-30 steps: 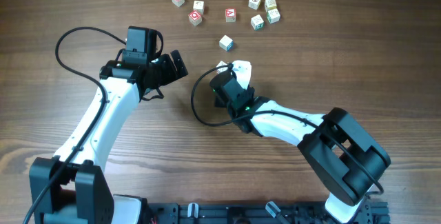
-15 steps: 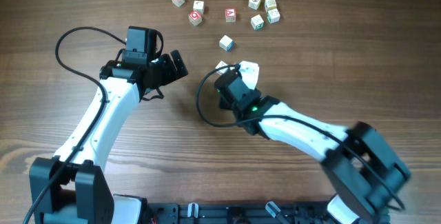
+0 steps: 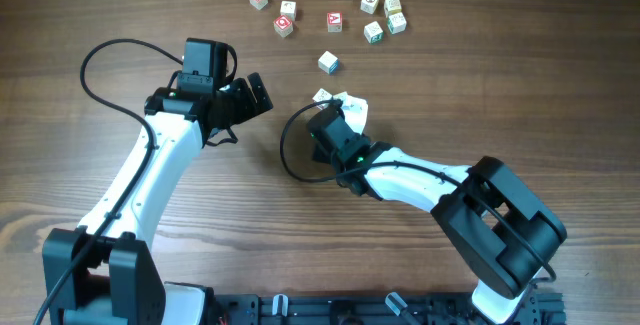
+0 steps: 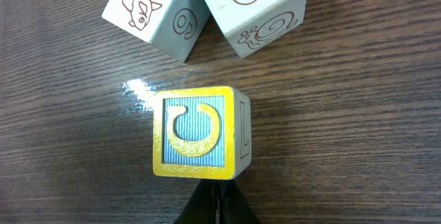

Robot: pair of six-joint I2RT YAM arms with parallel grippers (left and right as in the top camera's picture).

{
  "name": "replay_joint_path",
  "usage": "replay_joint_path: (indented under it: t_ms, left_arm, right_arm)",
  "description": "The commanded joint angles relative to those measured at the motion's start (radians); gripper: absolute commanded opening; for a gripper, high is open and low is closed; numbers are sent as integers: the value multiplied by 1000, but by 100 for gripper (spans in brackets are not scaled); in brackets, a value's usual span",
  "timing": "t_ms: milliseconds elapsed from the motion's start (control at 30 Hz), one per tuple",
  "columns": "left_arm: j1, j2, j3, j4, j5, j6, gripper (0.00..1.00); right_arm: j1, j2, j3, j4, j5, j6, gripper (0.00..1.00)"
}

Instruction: Form a circle

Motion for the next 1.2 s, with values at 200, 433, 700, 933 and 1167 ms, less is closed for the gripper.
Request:
replay_joint_path:
  t_ms: [200,433,700,933,1167]
  left_arm:
    - [3,-1,-1,0,-10,19,100]
    - [3,-1,-1,0,-10,19,100]
    - [3,-1,-1,0,-10,19,100]
    - [3,-1,-1,0,-10,19,100]
    - [3,-1,-1,0,-10,19,100]
  right_arm:
    - [-4,46,-6,5,29,13,5]
    - [-5,46,-6,26,50,13,5]
    - [-11,46,-6,37,51,13,5]
    - [-11,46,-6,52,55,12,4]
    - [-11,46,-6,61,51,12,5]
